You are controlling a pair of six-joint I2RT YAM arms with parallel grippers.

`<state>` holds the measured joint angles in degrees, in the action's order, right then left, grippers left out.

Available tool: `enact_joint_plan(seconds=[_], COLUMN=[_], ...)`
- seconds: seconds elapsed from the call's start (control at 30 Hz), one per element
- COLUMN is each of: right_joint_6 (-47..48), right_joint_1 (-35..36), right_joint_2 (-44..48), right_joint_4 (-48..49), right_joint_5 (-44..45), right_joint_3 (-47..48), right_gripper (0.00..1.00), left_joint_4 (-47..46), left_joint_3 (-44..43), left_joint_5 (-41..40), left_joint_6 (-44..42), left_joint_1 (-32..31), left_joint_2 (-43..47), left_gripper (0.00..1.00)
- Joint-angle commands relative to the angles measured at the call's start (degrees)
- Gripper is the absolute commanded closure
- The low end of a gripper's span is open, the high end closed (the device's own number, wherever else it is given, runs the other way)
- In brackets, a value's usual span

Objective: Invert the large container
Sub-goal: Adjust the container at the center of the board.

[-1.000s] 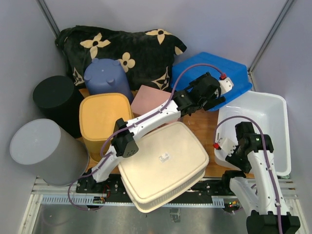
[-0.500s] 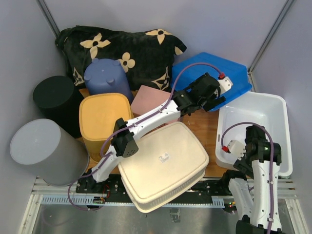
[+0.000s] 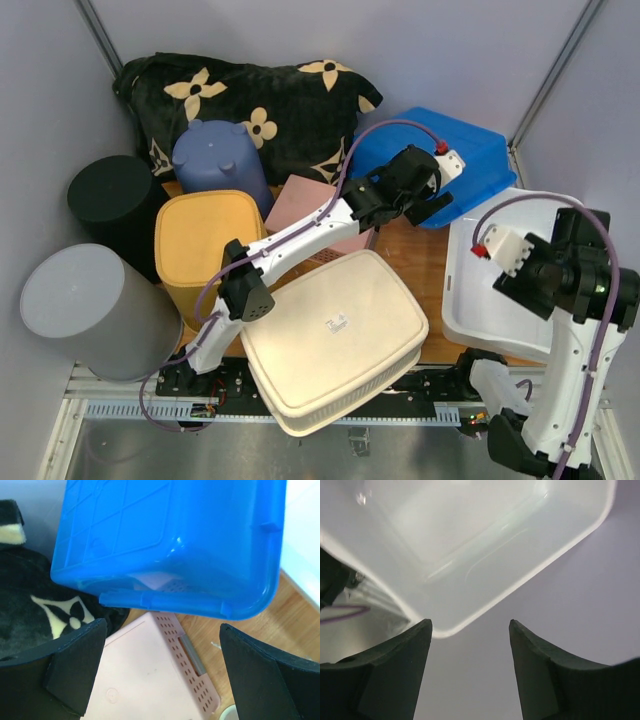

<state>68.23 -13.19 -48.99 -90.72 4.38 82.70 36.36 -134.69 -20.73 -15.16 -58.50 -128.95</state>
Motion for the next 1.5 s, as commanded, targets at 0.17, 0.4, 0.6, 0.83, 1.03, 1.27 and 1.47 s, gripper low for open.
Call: enact_joint_plan(seconds=[0.17,0.4,0.6,0.83,1.03,1.27,1.47], right_joint_6=[-28.82,-36.34,-40.21,-40.74,-42.99,-40.89,-41.3], right_joint_1=[0.03,3.08,5.95,12.55,13.19,13.99,12.82], right_joint_2=[-13.54,-26.57,-35.94,-47.74,-63.32,-73.51,-76.82], right_joint_4=[32.41,48.05,50.27,55.5,55.58,59.78,58.49], right_joint_5=[-19.53,-14.57,-14.18,-6.3,-0.35,8.74,9.84], right_joint_3=[-0.26,-4.21,2.81,9.12,24.47,34.83,36.32], right_gripper=[0.37,0.37,0.38,0.38,0.38,0.38,0.37], left_joint_4=[2.64,4.63,5.08,5.19,6.47,7.93,8.06], left_joint_3=[2.99,8.73,18.82,28.23,35.92,43.91,48.05], left_joint_5=[0.5,1.6,2.61,3.96,4.51,9.31,11.95], left_joint_6=[2.0,1.32,1.19,0.07,-2.27,-3.78,-4.01], left_joint_1=[1.46,2.14,5.07,10.59,12.23,20.66,25.0], left_joint_2=[-8.31,0.67,13.05,25.44,37.13,49.04,55.09], left_gripper=[0.01,0.01,0.01,0.01,0.01,0.01,0.01])
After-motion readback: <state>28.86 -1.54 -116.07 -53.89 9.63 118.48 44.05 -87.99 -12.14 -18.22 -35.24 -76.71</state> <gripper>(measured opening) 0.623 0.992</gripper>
